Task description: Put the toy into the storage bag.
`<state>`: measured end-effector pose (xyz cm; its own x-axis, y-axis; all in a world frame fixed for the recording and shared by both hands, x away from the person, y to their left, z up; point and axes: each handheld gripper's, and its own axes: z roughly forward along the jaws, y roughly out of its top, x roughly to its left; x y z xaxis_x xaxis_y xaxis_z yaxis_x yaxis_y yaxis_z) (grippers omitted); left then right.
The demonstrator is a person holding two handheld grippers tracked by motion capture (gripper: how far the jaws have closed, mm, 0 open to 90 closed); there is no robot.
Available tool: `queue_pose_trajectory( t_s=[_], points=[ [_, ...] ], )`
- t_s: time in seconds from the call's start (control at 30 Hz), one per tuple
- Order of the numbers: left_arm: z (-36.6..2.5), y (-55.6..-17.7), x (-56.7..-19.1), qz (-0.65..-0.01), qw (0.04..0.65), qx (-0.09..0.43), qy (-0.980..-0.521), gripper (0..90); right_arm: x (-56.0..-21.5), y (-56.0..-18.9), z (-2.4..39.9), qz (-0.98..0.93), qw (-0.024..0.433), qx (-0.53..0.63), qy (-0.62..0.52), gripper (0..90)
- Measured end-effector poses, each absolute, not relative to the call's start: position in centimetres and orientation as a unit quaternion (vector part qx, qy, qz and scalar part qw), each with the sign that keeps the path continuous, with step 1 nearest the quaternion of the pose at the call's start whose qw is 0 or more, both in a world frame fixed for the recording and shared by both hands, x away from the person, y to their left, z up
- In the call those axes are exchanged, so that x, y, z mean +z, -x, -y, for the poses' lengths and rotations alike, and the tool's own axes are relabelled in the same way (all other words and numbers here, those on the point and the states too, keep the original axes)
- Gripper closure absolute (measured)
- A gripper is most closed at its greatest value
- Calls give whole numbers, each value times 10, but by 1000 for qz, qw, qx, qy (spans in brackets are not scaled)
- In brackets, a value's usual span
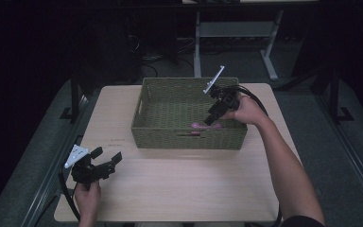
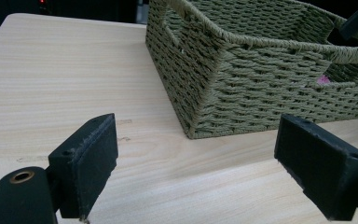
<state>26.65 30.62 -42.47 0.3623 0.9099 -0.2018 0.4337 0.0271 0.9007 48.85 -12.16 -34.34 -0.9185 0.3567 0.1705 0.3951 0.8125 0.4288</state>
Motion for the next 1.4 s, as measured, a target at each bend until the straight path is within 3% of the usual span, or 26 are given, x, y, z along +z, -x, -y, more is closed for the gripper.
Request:
queue_pose_trajectory(
  t_s=[1.4],
  points=[
    [-302, -267, -425, -509, 497, 239, -661, 128, -323, -457, 159, 939, 22, -267, 217, 324]
  ],
)
